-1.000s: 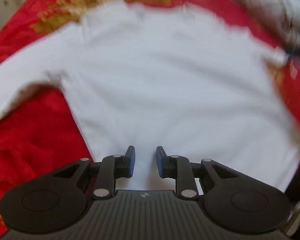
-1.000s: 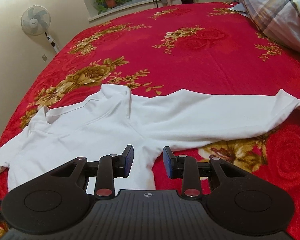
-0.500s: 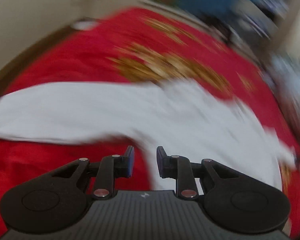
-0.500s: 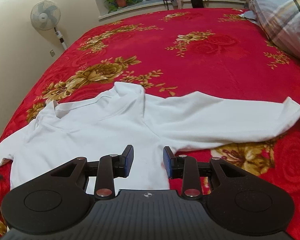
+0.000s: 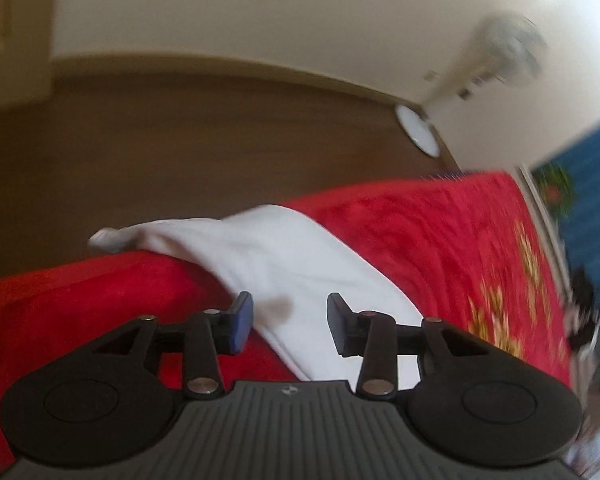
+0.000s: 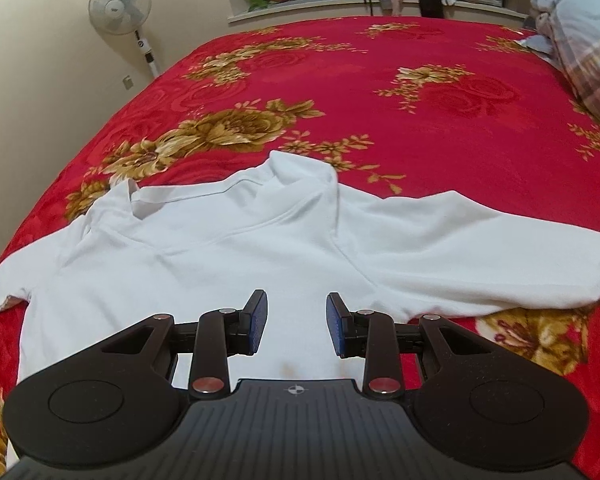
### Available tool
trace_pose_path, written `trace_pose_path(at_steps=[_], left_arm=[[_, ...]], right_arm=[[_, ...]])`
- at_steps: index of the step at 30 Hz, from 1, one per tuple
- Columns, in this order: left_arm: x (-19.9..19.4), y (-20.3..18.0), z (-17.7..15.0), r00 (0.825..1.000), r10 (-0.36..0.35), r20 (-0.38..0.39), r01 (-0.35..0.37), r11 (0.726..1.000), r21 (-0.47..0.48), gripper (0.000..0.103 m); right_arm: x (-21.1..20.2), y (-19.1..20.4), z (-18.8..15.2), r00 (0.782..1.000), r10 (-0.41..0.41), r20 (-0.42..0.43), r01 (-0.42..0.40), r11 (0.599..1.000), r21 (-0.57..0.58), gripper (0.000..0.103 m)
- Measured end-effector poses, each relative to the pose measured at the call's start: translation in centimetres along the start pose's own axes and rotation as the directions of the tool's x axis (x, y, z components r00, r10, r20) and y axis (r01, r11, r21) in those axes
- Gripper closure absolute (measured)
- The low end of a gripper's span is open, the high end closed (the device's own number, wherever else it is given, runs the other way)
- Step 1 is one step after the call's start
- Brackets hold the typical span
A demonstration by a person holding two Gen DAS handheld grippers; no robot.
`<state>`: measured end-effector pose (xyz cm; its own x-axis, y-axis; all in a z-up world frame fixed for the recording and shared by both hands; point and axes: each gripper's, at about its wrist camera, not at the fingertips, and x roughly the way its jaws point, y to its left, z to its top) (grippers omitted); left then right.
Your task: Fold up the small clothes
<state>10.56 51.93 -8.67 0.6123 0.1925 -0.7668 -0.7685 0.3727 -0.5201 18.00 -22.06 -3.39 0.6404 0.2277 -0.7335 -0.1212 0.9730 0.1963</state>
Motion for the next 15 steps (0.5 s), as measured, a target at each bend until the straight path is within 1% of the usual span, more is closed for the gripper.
trace_pose_path(at_steps=[3, 5, 8, 15], left_arm=[[0.6, 2.3, 1.4, 1.000, 0.009, -0.012, -0.010, 0.993, -0.115, 0.058], [0.9, 3.0, 2.0, 1.000, 0.010, -0.015, -0.012, 0.986, -0.164, 0.058], [1.2, 3.7, 2.6, 1.000, 0.017, -0.009, -0.019, 0.981, -0.191, 0.058], [1.9, 4.6, 3.0, 1.000, 0.026, 0.005, -0.024, 0.975, -0.222, 0.058]], right_arm=[[0.5, 0.3, -0.1, 1.000, -0.009, -0.007, 0.009, 1.000, -0.017, 0.069], [0.9, 0.5, -0.2, 1.000, -0.011, -0.015, 0.011, 1.000, -0.023, 0.069], [1.3, 1.0, -0.2, 1.000, -0.011, -0.022, 0.010, 0.999, -0.033, 0.069], [2.0, 2.1, -0.6, 0.999, -0.024, -0.034, 0.021, 0.997, -0.073, 0.069]])
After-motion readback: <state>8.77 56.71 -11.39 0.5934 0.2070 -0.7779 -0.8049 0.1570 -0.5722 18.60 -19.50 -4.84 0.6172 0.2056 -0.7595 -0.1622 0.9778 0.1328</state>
